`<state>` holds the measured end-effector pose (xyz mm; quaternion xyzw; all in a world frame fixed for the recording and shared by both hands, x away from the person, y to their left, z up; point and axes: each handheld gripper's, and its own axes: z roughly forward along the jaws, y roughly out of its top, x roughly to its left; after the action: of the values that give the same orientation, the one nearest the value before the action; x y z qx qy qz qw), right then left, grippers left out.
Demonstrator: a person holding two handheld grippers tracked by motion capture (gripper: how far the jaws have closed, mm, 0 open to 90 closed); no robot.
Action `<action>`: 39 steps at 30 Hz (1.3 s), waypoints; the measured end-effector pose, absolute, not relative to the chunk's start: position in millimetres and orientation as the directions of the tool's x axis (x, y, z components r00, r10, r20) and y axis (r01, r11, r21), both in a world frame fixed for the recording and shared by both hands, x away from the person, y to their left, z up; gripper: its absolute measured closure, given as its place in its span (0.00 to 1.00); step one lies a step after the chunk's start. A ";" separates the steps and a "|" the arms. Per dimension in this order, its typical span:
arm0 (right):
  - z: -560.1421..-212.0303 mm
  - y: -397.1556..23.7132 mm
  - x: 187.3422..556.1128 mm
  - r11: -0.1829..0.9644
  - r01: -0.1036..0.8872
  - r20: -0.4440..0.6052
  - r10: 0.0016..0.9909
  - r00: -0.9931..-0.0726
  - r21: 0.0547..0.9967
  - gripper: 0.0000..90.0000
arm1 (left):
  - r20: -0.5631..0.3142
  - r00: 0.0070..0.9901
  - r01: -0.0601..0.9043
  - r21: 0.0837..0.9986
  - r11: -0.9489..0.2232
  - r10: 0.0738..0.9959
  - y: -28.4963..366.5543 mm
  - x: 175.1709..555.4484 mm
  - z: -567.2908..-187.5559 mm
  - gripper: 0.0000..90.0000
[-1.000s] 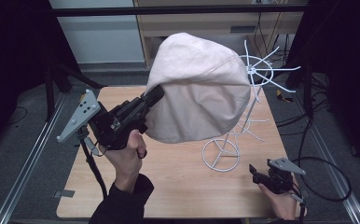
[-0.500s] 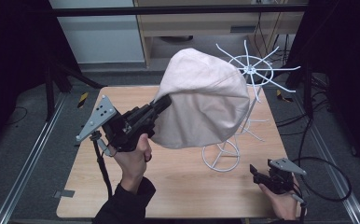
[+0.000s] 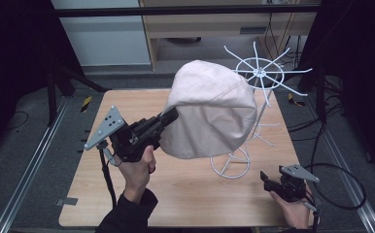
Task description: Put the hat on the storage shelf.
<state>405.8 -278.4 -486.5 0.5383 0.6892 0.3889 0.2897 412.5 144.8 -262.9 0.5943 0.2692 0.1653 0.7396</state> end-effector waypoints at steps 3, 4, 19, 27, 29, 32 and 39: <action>-486.4 -278.4 405.5 0.115 0.518 0.023 0.967 -0.252 0.847 0.29 | -0.185 0.799 0.076 0.975 0.209 0.573 143.2 412.4 -266.9 0.97; -486.3 -278.1 405.5 0.115 0.519 0.023 0.968 -0.252 0.847 0.29 | -0.179 0.800 0.077 0.977 0.197 0.573 143.1 412.9 -268.3 0.97; -486.5 -277.5 405.6 0.115 0.521 0.024 0.967 -0.252 0.846 0.29 | -0.131 0.790 0.116 0.991 0.064 0.599 129.3 416.9 -291.9 0.96; -486.6 -277.1 405.8 0.119 0.522 0.021 0.967 -0.253 0.845 0.29 | -0.139 0.780 0.155 0.988 0.027 0.610 124.0 421.3 -304.3 0.96; -486.7 -277.1 405.8 0.119 0.522 0.021 0.967 -0.254 0.844 0.29 | -0.143 0.782 0.163 0.986 0.022 0.607 122.6 422.5 -306.7 0.96; -486.8 -277.3 405.7 0.119 0.525 0.021 0.967 -0.253 0.843 0.29 | -0.141 0.782 0.168 0.986 0.012 0.606 119.2 423.7 -309.8 0.95; -486.4 -277.0 405.4 0.114 0.528 0.028 0.967 -0.253 0.842 0.29 | -0.139 0.783 0.179 0.984 -0.004 0.606 114.1 426.2 -313.1 0.94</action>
<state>405.4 -277.0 -486.4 0.5414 0.6904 0.3872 0.2834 426.2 114.1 -313.1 0.6891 0.2847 0.1655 0.6455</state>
